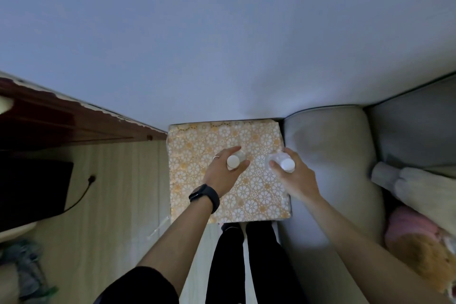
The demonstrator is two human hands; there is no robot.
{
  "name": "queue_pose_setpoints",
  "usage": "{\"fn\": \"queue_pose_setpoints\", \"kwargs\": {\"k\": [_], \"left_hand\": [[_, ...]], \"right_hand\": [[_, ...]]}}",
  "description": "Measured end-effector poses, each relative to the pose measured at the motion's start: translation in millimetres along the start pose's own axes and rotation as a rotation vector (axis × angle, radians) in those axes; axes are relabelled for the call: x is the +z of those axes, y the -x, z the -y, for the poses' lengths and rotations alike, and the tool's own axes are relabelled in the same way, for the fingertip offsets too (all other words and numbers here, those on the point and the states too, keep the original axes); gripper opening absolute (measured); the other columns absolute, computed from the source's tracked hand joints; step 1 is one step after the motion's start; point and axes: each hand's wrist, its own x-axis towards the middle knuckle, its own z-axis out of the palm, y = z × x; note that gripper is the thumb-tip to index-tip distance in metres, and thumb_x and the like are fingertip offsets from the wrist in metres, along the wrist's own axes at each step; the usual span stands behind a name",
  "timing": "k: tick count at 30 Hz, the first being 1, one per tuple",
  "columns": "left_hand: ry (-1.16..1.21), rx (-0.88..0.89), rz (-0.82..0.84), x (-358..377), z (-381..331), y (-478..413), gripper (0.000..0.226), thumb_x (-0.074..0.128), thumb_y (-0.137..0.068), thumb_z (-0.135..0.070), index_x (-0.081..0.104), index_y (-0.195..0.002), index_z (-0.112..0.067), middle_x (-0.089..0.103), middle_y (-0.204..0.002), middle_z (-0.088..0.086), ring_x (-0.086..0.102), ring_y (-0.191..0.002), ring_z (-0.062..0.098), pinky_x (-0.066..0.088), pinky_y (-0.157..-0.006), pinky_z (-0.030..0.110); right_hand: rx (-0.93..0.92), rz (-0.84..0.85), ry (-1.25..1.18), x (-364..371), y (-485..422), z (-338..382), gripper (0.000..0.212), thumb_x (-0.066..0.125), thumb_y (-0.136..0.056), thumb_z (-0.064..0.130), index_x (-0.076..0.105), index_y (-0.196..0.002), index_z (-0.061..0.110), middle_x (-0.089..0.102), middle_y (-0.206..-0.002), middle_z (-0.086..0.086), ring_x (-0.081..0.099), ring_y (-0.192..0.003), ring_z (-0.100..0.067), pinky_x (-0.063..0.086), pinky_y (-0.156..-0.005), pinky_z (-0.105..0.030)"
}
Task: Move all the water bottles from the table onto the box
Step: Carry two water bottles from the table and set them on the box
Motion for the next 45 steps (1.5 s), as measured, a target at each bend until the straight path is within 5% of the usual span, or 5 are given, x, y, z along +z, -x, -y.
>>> {"fn": "queue_pose_setpoints", "kwargs": {"k": [7,17,30,39,45], "left_hand": [[-0.235,-0.077,0.123,-13.4,3.3,-15.6,0.104,0.083,-0.073,-0.052,0.022,-0.155,-0.035,0.050,-0.146,0.005,0.055,-0.124,0.027,0.052,-0.097,0.047],[-0.205,-0.061,0.048,-6.5,9.0,-12.8,0.091,0.088,-0.067,-0.048,0.040,-0.142,-0.029,0.063,-0.125,-0.001,0.061,-0.106,0.021,0.054,-0.088,0.038],[-0.156,0.040,-0.061,4.9,-51.1,-69.4,0.082,0.085,-0.076,-0.040,0.042,-0.143,-0.024,0.068,-0.119,-0.002,0.058,-0.095,0.013,0.043,-0.070,0.021],[0.004,0.018,-0.161,25.4,-61.1,-84.7,0.087,0.082,-0.079,-0.043,0.032,-0.145,-0.019,0.063,-0.130,0.002,0.063,-0.112,0.025,0.052,-0.084,0.033],[-0.042,-0.018,-0.068,19.4,-58.8,-96.5,0.076,0.076,-0.087,-0.033,0.035,-0.148,-0.017,0.066,-0.127,0.005,0.064,-0.112,0.026,0.053,-0.087,0.034]], "right_hand": [[-0.045,0.043,0.171,-12.1,-2.0,-5.9,0.093,0.072,-0.081,0.060,0.023,-0.154,0.030,0.056,-0.136,0.002,0.065,-0.106,-0.025,0.046,-0.088,-0.031],[-0.057,0.020,0.114,3.1,-8.0,-19.0,0.069,0.067,-0.087,0.056,0.033,-0.142,0.032,0.057,-0.094,0.010,0.061,-0.073,-0.006,0.046,-0.059,-0.025],[-0.146,-0.059,-0.003,-16.9,-58.4,27.2,0.070,0.067,-0.087,0.056,0.033,-0.142,0.029,0.059,-0.103,0.001,0.066,-0.085,-0.022,0.057,-0.075,-0.036],[-0.151,-0.017,-0.020,-17.0,-90.1,44.9,0.075,0.065,-0.088,0.059,0.027,-0.147,0.032,0.062,-0.122,-0.010,0.065,-0.092,-0.023,0.047,-0.071,-0.029],[-0.110,0.029,-0.056,-26.3,-103.2,51.1,0.074,0.069,-0.086,0.055,0.040,-0.147,0.026,0.057,-0.139,0.002,0.058,-0.111,-0.016,0.037,-0.062,-0.004]]}}
